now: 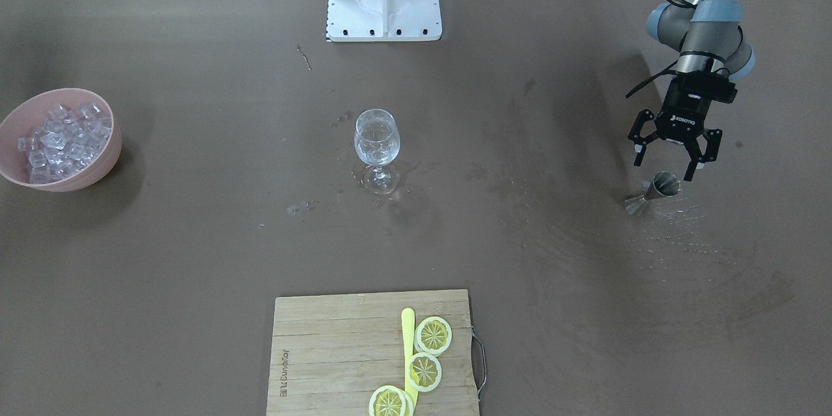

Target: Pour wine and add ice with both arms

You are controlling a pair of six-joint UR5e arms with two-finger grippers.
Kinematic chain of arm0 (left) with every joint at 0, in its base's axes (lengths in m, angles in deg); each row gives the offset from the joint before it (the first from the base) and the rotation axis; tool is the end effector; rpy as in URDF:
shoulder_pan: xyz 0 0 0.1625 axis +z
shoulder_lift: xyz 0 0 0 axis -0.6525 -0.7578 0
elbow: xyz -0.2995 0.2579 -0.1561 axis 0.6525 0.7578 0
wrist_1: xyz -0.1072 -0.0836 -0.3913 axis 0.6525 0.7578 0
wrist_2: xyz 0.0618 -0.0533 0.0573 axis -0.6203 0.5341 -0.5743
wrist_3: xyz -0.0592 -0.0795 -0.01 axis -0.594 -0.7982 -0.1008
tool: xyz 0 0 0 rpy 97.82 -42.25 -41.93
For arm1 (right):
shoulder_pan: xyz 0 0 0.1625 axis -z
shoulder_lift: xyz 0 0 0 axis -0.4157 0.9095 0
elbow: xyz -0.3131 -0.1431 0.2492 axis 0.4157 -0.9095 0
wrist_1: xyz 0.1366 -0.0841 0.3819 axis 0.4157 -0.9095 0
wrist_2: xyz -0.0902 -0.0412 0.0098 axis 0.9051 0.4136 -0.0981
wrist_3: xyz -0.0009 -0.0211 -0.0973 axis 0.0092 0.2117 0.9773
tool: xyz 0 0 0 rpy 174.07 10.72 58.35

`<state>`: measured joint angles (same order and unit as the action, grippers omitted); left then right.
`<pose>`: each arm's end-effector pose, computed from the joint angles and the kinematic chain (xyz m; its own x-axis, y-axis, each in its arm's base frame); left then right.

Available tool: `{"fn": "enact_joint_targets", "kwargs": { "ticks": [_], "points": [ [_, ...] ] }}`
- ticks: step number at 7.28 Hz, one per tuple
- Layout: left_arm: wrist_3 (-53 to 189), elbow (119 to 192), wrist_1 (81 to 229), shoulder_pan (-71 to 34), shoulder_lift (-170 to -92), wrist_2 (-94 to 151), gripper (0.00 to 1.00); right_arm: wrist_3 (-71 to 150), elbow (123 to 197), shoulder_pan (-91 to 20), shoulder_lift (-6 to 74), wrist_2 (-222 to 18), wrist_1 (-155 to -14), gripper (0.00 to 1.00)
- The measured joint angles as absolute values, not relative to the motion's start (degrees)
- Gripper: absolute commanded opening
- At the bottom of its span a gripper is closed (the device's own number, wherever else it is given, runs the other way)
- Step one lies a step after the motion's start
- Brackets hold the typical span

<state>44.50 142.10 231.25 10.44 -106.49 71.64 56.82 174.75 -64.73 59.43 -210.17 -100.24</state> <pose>0.2870 -0.3716 0.6127 0.6963 0.4147 -0.5858 0.4489 0.3852 0.8063 0.0622 -0.4553 0.5607 0.7526 -0.1280 0.6459 0.0206 0.9850 0.1713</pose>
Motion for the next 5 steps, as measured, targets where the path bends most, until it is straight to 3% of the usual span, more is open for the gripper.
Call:
{"fn": "enact_joint_targets", "kwargs": {
  "ticks": [5],
  "points": [
    [44.5,143.4,240.8,14.5,-98.1,78.4,0.97,56.9,174.8,-64.7,59.5,-210.2,-100.2,1.00]
  ]
}}
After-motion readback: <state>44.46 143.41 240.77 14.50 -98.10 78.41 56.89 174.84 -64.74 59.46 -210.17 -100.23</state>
